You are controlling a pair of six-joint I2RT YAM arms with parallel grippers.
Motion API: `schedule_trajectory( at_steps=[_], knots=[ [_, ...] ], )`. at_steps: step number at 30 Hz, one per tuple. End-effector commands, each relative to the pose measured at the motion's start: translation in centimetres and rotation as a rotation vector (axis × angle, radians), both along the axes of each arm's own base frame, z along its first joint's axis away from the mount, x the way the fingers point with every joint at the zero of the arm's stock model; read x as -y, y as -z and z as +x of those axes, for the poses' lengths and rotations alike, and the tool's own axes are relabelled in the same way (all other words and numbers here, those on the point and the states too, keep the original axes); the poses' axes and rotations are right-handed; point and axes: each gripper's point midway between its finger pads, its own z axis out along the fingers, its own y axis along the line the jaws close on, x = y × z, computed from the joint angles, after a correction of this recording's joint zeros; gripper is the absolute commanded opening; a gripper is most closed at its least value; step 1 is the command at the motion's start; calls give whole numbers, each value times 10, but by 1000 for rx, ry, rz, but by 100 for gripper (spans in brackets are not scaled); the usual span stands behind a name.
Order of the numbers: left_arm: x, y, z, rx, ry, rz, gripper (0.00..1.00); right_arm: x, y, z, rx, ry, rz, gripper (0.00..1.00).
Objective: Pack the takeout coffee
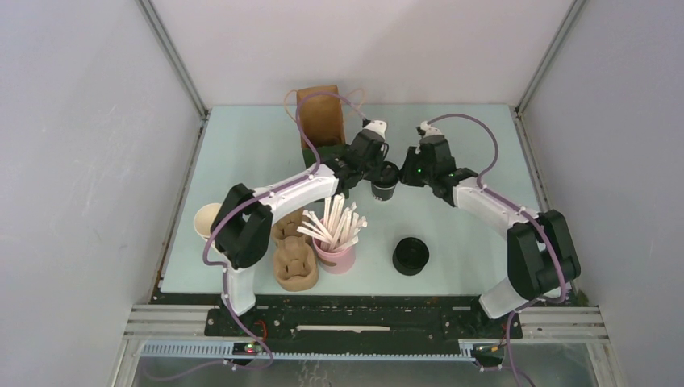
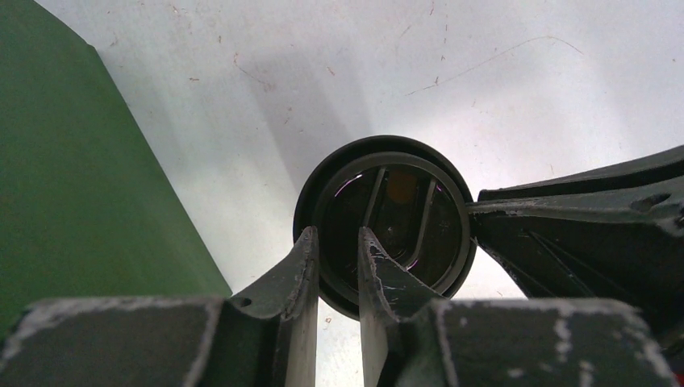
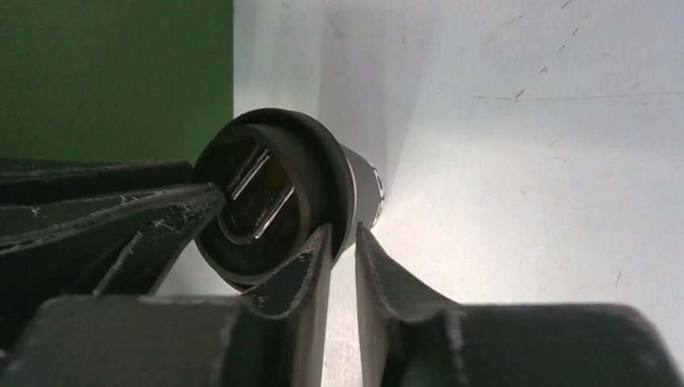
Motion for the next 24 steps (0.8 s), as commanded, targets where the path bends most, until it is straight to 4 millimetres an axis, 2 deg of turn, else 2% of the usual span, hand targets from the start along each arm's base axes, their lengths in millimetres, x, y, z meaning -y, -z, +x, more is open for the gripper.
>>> schedule_trajectory(
  at_steps=[1,5,9,14,19,24],
  knots=[
    [-4,96,-73,-343,142,136,22,-35,18,-60,-315,-258,241,30],
    [-3,95,-73,-347,149,145,21,-27,-6,-37,-294,-261,372,34],
    [-4,91,-71,-341,149,149,21,-17,-21,-28,-298,-281,505,41],
    [-2,76,-64,-312,155,157,22,-11,-47,-18,-255,-308,615,47],
    [7,37,-49,-258,164,142,29,6,-66,-12,-206,-288,619,51],
    [10,2,-31,-199,155,134,35,29,-66,-12,-184,-239,552,52]
  ],
)
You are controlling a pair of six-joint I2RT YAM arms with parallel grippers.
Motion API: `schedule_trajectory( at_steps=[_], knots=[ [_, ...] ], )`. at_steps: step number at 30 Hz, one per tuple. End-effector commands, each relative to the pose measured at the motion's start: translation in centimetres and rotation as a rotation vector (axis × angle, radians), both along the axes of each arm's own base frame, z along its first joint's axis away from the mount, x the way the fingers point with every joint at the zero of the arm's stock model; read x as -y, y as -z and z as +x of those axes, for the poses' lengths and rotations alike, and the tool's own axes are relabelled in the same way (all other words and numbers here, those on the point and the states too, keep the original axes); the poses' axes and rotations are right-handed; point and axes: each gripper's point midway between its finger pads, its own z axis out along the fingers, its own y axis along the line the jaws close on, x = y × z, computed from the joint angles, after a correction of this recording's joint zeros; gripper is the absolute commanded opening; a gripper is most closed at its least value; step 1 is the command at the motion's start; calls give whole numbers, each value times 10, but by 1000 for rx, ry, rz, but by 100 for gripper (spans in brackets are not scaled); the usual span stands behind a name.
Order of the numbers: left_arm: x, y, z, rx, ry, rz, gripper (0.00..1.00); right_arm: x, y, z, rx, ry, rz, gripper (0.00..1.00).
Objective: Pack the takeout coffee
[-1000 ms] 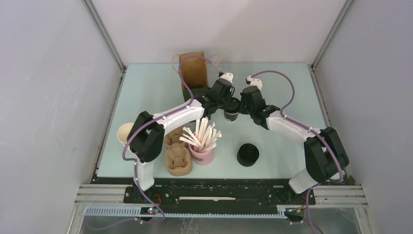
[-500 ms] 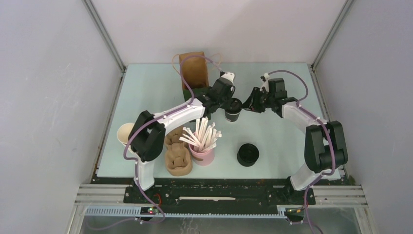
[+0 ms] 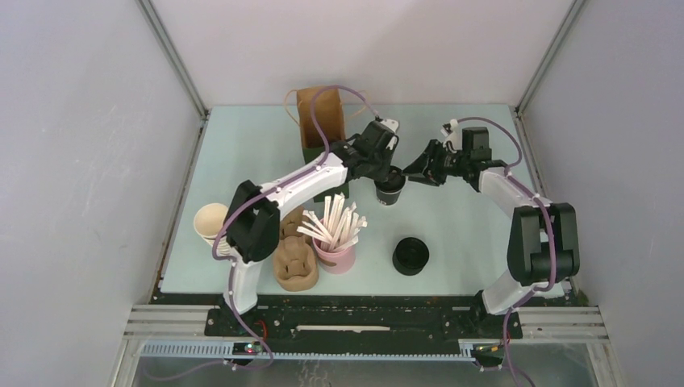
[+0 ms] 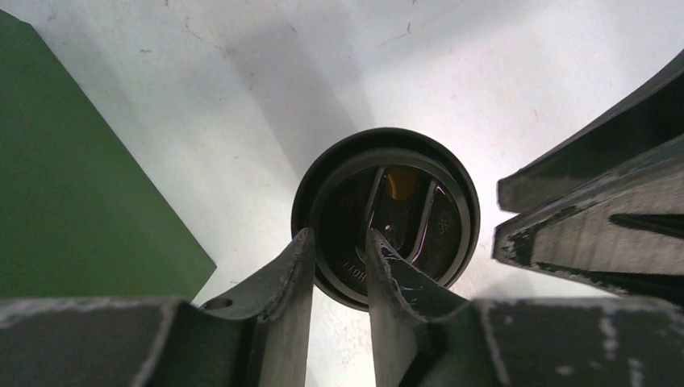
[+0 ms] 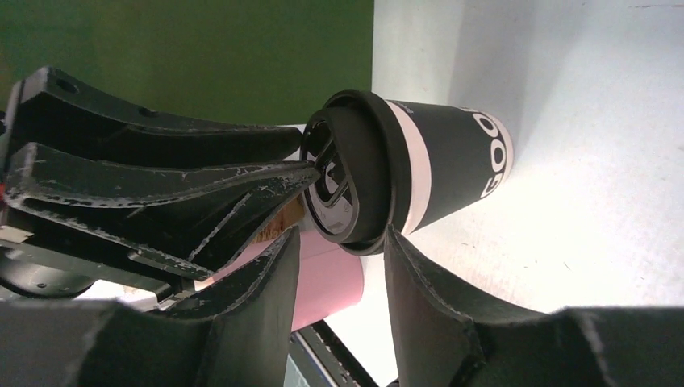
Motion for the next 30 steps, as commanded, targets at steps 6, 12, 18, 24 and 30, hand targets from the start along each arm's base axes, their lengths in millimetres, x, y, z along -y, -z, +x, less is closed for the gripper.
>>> schedule_trajectory(
  at_steps=[6,12,18,24,30],
  knots=[
    [-2,-31,-9,-44,56,35,40,23,-24,-10,94,0,-117,57],
    [-3,-59,-7,-11,50,-16,48,15,-12,-21,53,-36,-25,62],
    [-2,-45,2,-37,48,-16,46,7,6,-15,9,-50,45,60],
    [3,-23,3,-74,56,-4,41,2,18,-9,-18,-54,67,54],
    [5,-4,2,-101,56,9,36,0,30,-10,-45,-63,60,47]
  ],
)
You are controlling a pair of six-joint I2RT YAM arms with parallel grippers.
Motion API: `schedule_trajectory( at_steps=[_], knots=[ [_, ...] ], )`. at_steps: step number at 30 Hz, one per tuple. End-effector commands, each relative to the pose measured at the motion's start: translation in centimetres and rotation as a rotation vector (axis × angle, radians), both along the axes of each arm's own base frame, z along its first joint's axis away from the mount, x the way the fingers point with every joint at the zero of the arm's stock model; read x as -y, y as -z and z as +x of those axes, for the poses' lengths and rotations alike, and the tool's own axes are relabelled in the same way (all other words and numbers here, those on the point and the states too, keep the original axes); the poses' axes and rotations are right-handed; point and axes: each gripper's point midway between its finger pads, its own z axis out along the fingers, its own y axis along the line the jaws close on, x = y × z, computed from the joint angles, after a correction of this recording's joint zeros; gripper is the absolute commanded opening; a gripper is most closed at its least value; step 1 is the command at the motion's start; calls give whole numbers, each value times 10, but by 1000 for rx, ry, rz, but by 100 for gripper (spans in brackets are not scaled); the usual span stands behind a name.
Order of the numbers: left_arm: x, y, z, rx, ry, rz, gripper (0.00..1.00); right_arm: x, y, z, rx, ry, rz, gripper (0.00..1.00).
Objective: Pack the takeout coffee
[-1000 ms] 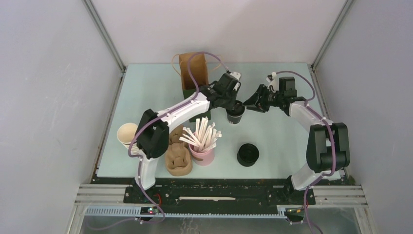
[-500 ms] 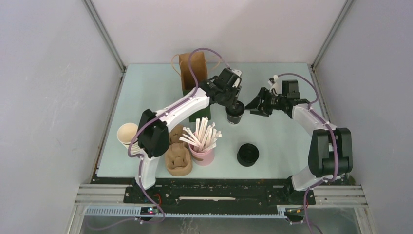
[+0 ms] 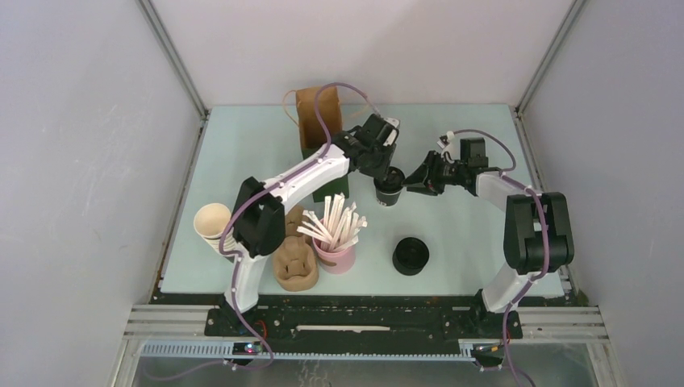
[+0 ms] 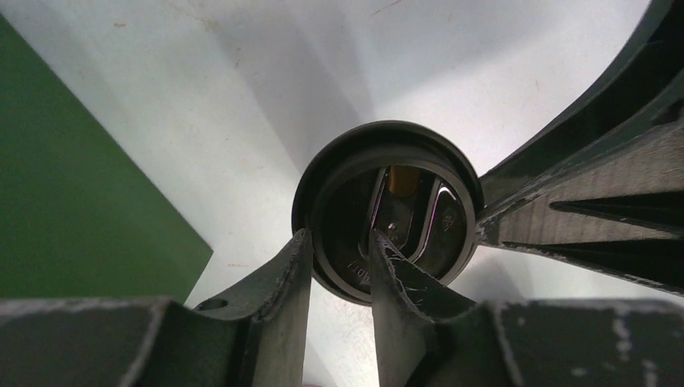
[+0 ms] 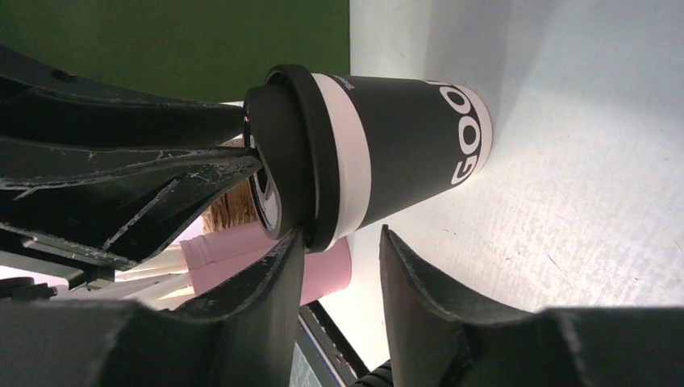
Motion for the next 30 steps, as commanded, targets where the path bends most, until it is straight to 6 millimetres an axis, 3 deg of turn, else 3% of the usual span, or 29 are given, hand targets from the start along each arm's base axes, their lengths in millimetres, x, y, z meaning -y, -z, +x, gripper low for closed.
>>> schedule_trajectory(
  at_steps=[1,8,13,18,23,26,28,30],
  knots=[
    [10,0,4,5,13,-32,35,-6,0,1,15,-21,14,45],
    [3,15,-1,-18,4,-6,30,-6,16,4,-7,-7,-22,33],
    [-3,26,-6,-34,-4,8,29,10,51,-6,-97,58,-203,16],
    [-6,35,-10,-47,-7,19,29,39,91,-19,-174,84,-529,15],
    [-6,39,-8,-48,-5,22,29,47,103,-15,-220,61,-682,16],
    [-6,32,-7,-33,2,26,30,24,84,-12,-174,-7,-571,20],
    [-6,20,-4,-10,5,20,32,2,47,-10,-92,-33,-406,22],
    [-4,4,0,14,10,8,35,-12,4,0,6,-28,-281,33]
  ],
)
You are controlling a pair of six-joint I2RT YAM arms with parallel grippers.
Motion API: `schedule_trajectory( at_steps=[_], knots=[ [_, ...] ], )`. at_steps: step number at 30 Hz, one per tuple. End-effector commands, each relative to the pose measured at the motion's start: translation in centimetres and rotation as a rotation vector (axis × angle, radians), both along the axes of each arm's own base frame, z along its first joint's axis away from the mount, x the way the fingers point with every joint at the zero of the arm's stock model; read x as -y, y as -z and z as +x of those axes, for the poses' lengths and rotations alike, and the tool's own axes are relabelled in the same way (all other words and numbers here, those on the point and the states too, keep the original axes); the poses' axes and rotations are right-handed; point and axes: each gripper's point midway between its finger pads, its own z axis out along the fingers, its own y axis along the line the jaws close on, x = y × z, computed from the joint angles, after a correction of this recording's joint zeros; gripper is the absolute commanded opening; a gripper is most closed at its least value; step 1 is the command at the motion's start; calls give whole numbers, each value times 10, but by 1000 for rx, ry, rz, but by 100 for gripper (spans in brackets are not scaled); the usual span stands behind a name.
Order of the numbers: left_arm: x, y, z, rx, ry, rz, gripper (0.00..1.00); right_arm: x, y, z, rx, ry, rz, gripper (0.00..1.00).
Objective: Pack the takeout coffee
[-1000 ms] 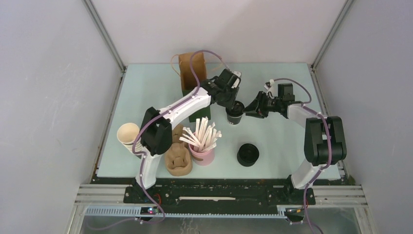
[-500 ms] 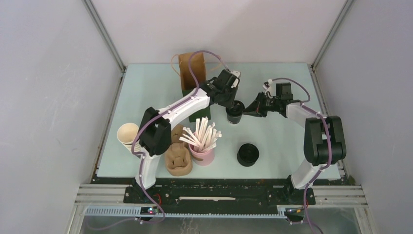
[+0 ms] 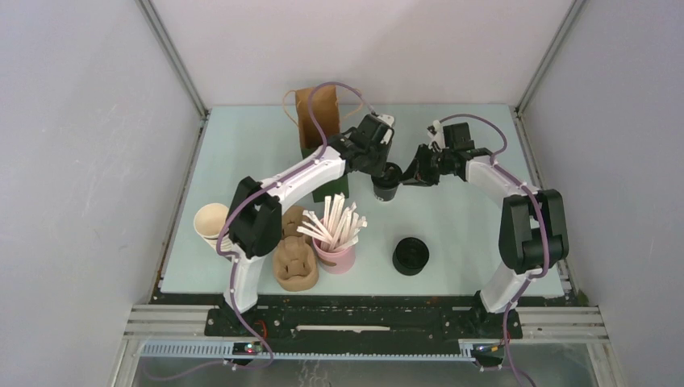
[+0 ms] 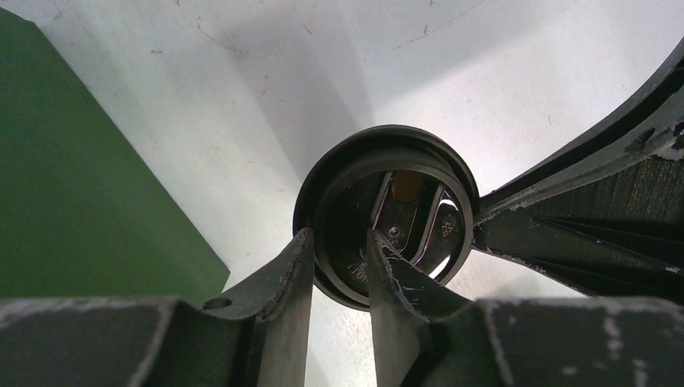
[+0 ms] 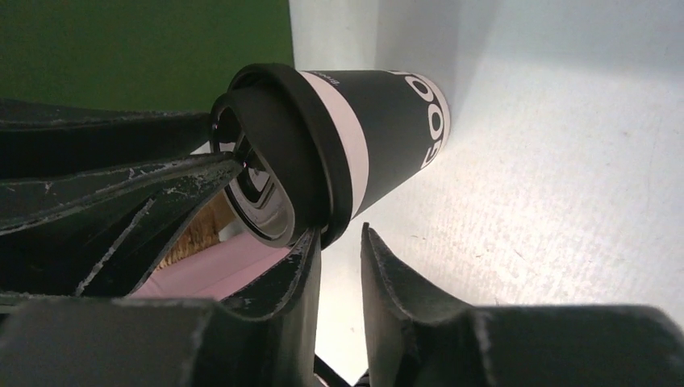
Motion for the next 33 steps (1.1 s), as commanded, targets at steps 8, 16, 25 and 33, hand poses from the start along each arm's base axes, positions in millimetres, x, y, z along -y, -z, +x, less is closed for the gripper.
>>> schedule_trajectory(
  at_steps=[8,16,25,33],
  knots=[
    [2,-60,11,56,26,-1,47,-3,-92,21,173,-35,134,50],
    [0,-89,12,93,33,-39,74,27,-109,11,213,7,66,52],
    [5,-62,1,67,72,14,86,56,-89,-32,225,51,-29,66],
    [12,-33,5,27,76,43,89,72,-82,-51,252,70,-132,77]
  ],
)
